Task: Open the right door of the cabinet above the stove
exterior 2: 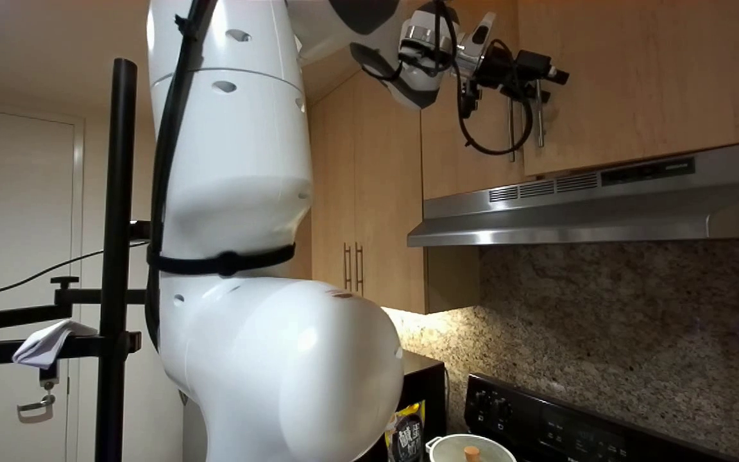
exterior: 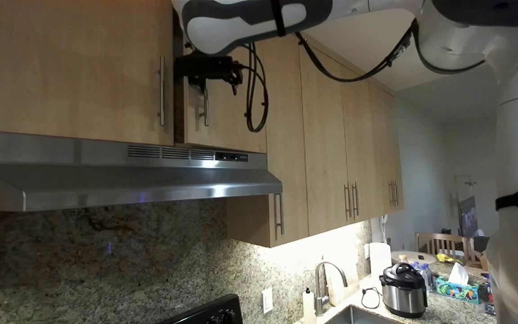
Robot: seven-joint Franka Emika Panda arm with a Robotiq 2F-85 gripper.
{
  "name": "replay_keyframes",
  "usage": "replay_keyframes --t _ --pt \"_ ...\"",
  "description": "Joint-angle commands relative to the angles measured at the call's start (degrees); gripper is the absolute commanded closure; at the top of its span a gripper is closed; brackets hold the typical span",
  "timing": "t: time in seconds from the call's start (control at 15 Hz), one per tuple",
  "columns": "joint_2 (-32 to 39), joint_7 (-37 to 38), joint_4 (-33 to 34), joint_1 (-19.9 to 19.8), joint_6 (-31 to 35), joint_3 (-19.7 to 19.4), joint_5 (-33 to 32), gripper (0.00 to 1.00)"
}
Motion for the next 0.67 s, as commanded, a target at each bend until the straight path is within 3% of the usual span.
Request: replay_keyframes --t 0.0,0.6 --pt "-8.47 2.47 -8.65 -1.88 -1.76 -0.74 -0.72 0.00" --pt "-18.39 -2.67 -18.98 -1.53 6.54 -3.47 6.69 0.00"
